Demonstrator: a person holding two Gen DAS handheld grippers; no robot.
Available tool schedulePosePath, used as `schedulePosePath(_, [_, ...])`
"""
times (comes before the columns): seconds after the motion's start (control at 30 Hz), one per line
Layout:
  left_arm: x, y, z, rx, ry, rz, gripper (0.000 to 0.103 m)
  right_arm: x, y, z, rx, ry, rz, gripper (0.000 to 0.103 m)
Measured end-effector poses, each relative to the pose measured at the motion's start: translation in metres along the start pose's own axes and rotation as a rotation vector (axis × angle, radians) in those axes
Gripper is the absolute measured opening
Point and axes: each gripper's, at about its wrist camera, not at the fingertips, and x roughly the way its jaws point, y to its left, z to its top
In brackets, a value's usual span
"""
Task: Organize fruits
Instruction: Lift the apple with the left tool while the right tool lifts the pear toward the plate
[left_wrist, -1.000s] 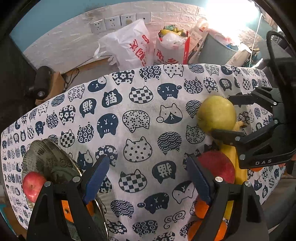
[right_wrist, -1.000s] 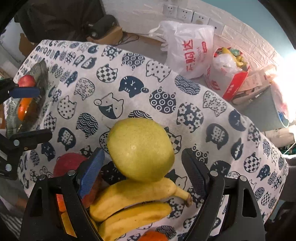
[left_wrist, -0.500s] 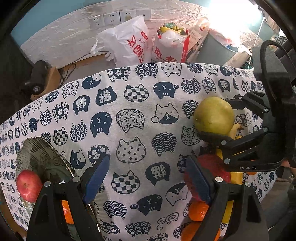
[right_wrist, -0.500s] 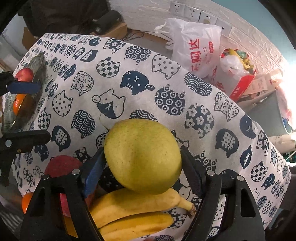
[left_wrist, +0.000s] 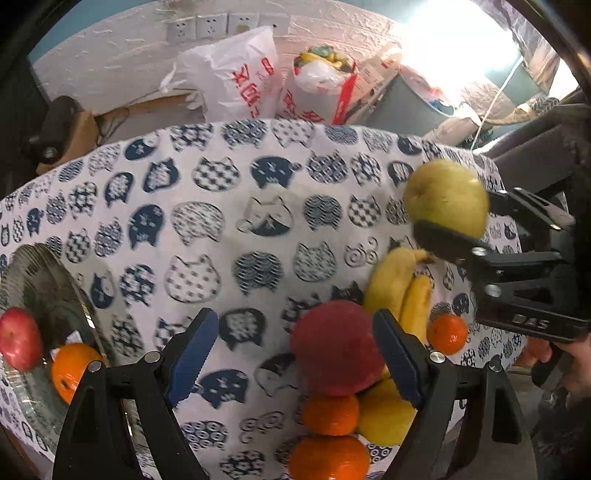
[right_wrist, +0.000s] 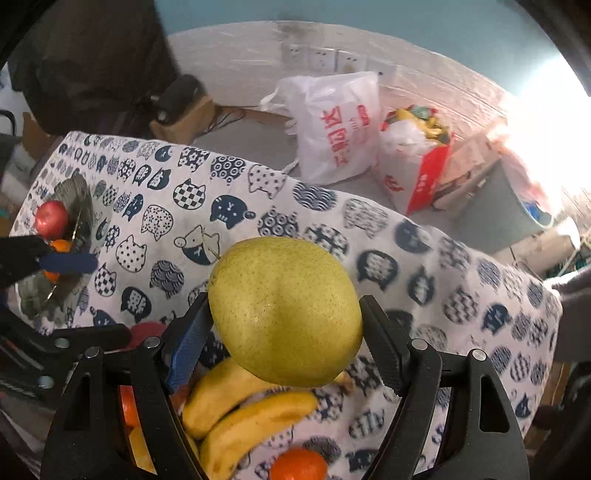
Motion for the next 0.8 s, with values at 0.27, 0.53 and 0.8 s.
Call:
schedulePosePath(0.27, [0.018,-0.021,-0.011,0.001,0.054,-0.006,0.087,-0.024,-0.012,-0.032,0.041,0.003,-0.021,0.079])
schedulePosePath(0.53, [0.038,-0.032,-0.017,0.021,0.095,0.036,0.087,-0.038,-0.024,-0.052,0.088,-0.004,-0.028,0.079])
schedulePosePath(0.8, [0.051,-0.025,-0.02,0.017,0.104,0.001,0.075,-0.037,-0.024,-0.066,0.112,0.014,-0.024,0.079])
